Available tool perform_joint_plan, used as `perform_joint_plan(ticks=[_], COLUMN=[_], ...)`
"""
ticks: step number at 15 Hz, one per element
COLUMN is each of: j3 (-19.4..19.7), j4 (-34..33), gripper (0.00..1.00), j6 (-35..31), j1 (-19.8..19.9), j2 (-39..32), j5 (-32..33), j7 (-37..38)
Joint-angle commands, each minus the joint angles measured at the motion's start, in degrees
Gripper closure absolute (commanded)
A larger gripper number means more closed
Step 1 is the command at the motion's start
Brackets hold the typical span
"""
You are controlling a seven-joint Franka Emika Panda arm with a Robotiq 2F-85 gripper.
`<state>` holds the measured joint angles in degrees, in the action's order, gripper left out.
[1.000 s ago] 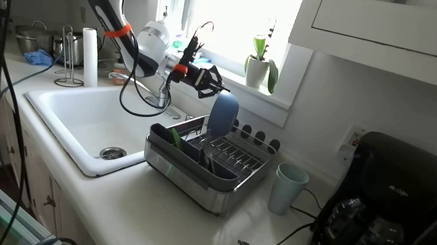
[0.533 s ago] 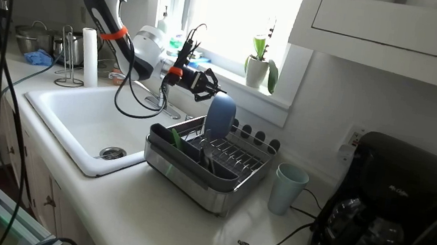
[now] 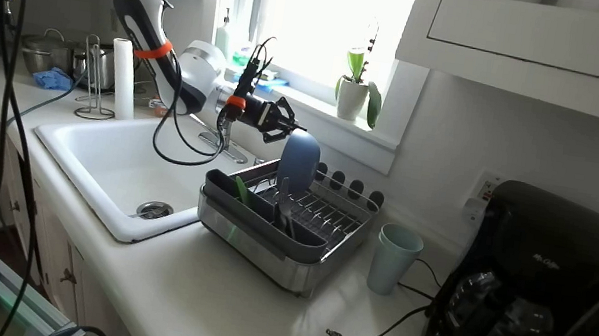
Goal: Position the bowl upright on the dish rack
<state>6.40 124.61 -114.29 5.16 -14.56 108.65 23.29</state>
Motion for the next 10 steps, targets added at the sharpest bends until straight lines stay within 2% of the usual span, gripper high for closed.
perform_joint_plan(ticks=[1, 8, 9, 10], j3=[-1.2, -2.2, -2.3, -2.4], j4=[0.6, -0.2, -0.2, -0.1], gripper=[0.99, 0.99, 0.94, 0.69], j6=[1.7, 2.8, 3.1, 3.2], j1=[0.5, 0.5, 0.5, 0.5], j2=[-0.6, -2.1, -2.3, -2.3], j5=[1.6, 0.8, 0.7, 0.8], j7=[2.1, 4.7, 5.1, 5.4])
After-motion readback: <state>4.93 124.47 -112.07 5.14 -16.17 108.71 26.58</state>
